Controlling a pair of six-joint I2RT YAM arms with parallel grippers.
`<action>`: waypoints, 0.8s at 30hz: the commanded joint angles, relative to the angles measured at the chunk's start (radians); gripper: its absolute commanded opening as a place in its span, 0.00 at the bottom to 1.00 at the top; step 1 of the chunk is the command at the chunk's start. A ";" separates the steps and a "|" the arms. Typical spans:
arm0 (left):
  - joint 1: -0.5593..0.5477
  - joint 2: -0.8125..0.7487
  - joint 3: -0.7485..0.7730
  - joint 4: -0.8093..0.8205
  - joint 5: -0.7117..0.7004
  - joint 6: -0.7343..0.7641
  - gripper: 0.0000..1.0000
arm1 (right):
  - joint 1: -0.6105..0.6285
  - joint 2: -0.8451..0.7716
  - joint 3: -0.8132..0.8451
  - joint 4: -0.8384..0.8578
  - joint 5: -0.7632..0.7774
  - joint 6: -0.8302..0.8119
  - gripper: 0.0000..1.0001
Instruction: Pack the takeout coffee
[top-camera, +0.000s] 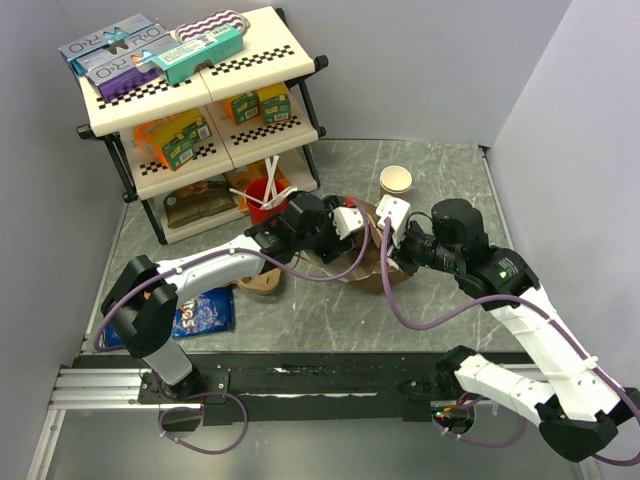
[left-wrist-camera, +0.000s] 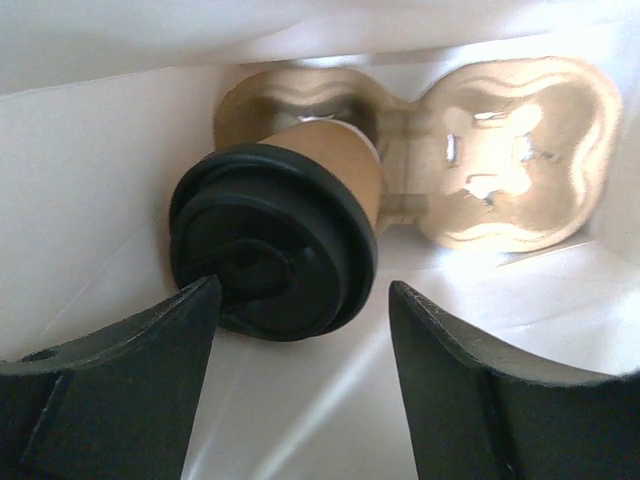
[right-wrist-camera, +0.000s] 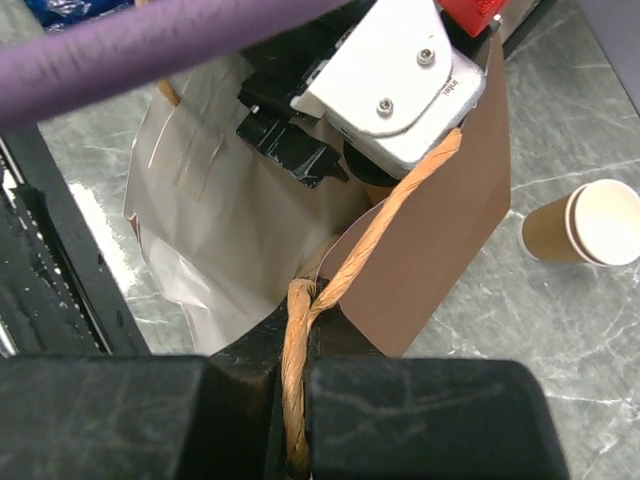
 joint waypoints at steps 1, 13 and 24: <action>-0.006 -0.039 -0.001 0.030 0.090 -0.049 0.75 | -0.012 -0.006 0.005 -0.050 -0.060 0.044 0.00; -0.026 -0.056 0.074 -0.012 0.133 -0.086 0.99 | -0.203 0.071 0.053 -0.094 -0.173 0.045 0.00; -0.023 -0.042 0.171 -0.053 0.190 -0.156 0.99 | -0.254 0.138 0.079 -0.042 -0.122 0.010 0.00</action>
